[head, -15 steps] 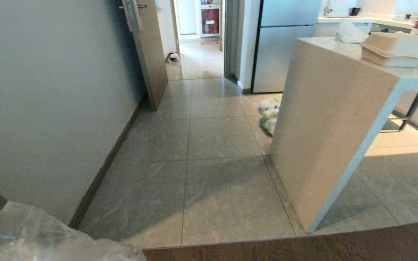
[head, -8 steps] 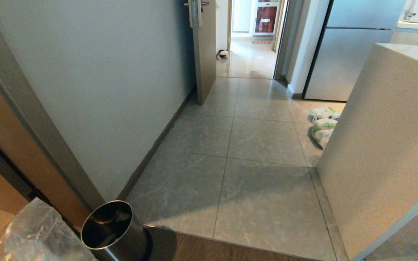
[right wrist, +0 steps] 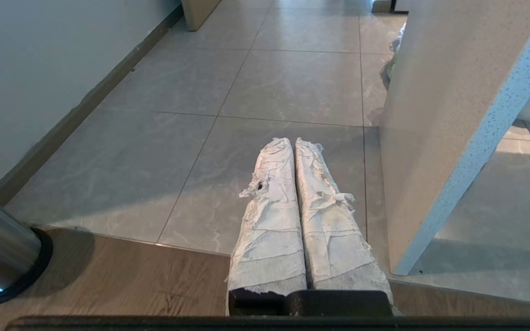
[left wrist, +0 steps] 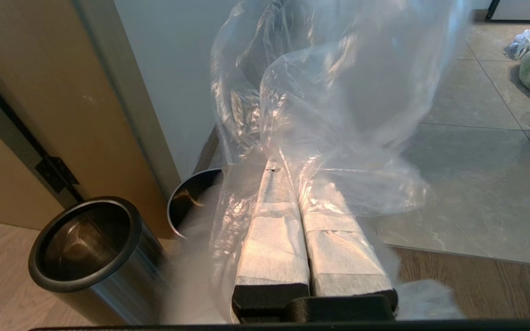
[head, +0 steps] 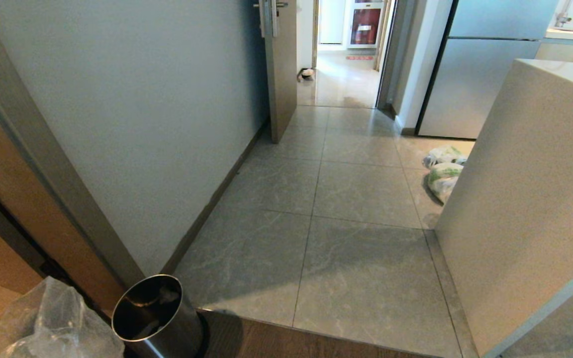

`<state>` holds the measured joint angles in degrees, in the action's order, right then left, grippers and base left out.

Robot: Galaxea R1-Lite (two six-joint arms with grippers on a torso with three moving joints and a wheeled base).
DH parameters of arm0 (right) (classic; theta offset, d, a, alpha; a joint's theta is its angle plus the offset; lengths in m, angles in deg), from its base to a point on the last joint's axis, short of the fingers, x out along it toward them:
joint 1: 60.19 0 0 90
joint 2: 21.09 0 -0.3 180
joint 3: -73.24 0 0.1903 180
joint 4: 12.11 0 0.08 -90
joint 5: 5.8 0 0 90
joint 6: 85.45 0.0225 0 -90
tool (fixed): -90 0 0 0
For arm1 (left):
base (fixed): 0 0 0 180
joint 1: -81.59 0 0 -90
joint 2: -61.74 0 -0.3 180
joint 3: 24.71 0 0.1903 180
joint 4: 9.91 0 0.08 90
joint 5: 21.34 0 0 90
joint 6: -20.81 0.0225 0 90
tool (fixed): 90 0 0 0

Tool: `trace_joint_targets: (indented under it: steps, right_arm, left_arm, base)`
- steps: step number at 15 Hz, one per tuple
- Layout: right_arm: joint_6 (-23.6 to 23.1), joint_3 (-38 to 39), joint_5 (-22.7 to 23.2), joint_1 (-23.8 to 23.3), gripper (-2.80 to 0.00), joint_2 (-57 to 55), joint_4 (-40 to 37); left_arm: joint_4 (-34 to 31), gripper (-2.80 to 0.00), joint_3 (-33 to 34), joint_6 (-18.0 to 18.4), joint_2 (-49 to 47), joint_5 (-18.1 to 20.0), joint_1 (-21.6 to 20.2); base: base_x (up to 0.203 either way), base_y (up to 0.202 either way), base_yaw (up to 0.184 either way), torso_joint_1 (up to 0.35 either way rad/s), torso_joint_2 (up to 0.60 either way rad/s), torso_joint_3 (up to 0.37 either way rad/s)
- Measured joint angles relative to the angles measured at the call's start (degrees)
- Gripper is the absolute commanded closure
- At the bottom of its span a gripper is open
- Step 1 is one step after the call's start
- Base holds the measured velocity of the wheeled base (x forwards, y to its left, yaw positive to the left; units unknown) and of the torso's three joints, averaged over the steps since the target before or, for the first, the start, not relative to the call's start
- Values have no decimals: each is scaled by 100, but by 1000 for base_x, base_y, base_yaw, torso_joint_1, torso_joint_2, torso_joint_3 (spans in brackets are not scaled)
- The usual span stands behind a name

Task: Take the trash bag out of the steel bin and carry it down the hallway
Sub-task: Put the trash bag at the door

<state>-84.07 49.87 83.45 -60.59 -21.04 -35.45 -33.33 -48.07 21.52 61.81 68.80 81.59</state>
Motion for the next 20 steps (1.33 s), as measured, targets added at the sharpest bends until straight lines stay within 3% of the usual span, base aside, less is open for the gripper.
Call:
trace_joint_targets:
  steps: [4,10,18,20]
  right_arm:
    - [0,0,6,0,0,0,-2]
    - [24,0,-6,0,0,0,0]
    - [-1,0,12,0,0,0,-2]
    - [-4,0,6,0,0,0,-2]
  left_arm:
    - [5,0,0,4,0,2,0]
    - [5,0,0,-2,0,2,0]
    - [-3,0,0,-41,0,1,0]
    - [5,0,0,-30,0,5,0]
  base:
    - [0,0,0,0,0,0]
    - [2,6,-107,1,0,3]
    - [0,0,0,0,0,0]
    - [153,0,0,2,2,2]
